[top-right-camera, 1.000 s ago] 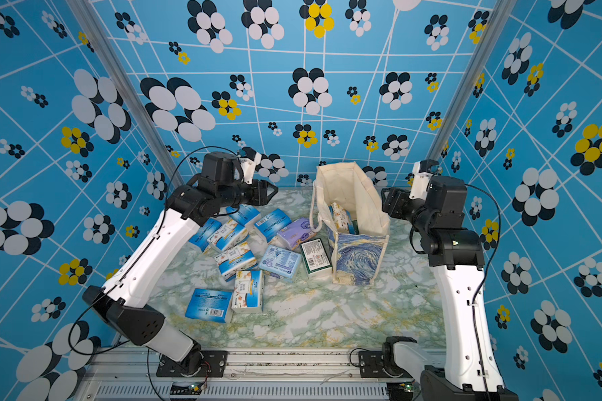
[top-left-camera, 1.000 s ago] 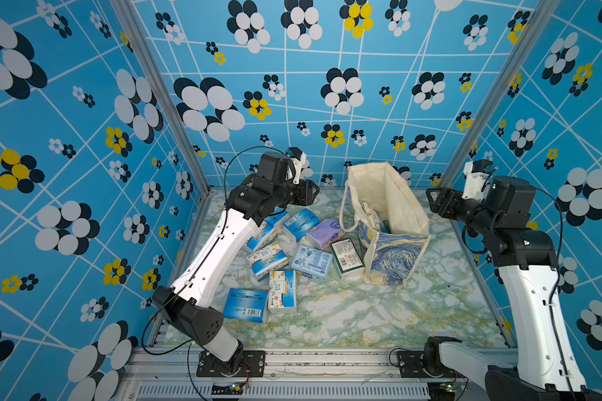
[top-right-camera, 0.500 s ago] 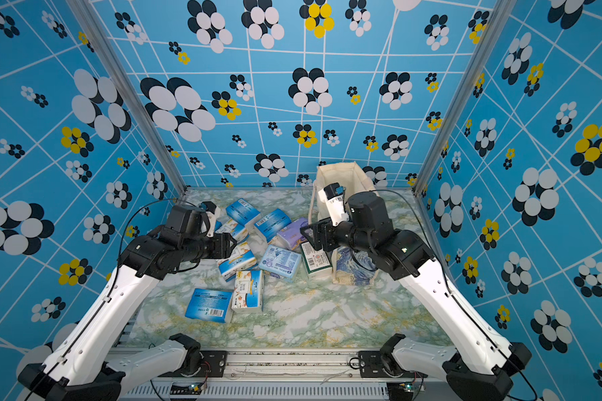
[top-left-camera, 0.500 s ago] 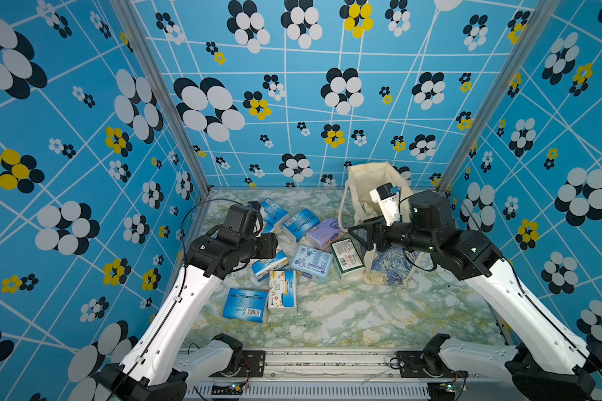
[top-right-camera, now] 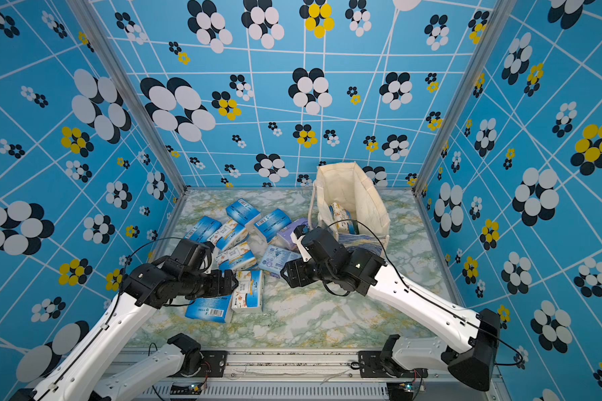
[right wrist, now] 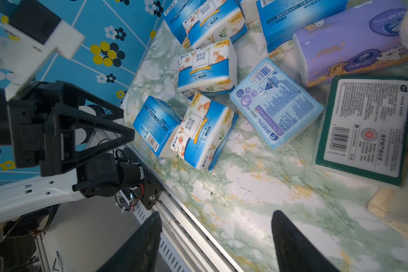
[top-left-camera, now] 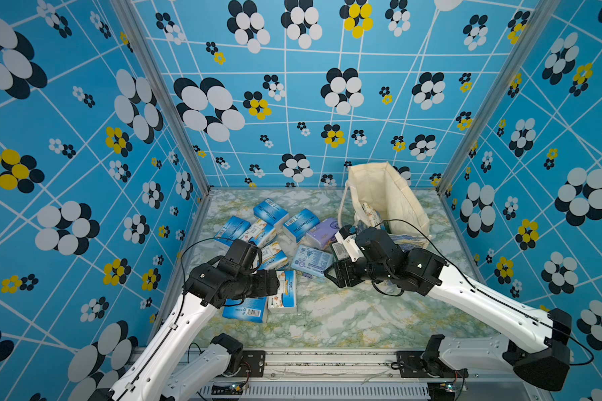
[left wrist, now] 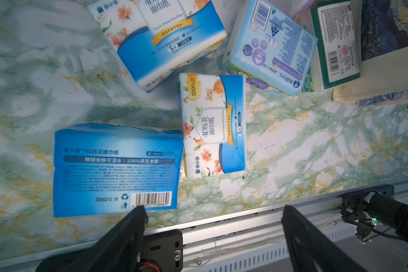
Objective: Put tissues into the canvas bag
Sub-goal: Pick up the pack of facial tissues from the center of the board.
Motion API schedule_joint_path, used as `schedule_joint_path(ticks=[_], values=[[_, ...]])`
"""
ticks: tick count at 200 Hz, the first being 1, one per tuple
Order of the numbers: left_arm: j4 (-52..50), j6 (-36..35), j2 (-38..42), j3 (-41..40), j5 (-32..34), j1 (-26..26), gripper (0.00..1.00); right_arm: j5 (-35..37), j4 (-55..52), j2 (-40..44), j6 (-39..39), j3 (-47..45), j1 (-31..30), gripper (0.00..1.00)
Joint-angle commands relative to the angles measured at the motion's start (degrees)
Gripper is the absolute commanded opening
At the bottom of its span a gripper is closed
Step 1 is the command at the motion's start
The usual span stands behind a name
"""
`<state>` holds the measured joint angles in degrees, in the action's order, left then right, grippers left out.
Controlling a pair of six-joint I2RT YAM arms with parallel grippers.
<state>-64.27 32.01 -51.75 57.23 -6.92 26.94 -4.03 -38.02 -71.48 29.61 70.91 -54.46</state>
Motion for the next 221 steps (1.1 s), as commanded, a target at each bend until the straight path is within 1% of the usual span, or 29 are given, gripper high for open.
schedule_joint_path(ticks=[1,38,85,118,172,221], values=[[3.1,4.9,-0.2,-3.5,-0.5,2.7,0.99,2.6,2.2,1.5,-0.4,0.9,0.0,0.76],[7.8,7.8,-3.3,-6.7,3.5,4.6,0.99,2.8,2.5,0.9,-2.5,1.9,0.0,0.76],[13.5,5.7,-11.6,-5.8,7.6,6.0,0.99,3.4,2.1,0.1,-3.9,2.7,0.0,0.76],[14.9,4.2,-18.1,-4.8,7.6,6.7,0.99,4.6,0.2,-0.2,-4.5,3.4,0.0,0.76],[17.5,3.5,-21.4,-5.4,7.1,6.8,0.99,5.5,0.3,-0.1,-4.4,3.0,0.0,0.76],[19.5,2.7,-26.7,-4.9,6.7,7.5,0.99,5.9,-0.7,-1.4,-4.9,4.2,0.0,0.76]])
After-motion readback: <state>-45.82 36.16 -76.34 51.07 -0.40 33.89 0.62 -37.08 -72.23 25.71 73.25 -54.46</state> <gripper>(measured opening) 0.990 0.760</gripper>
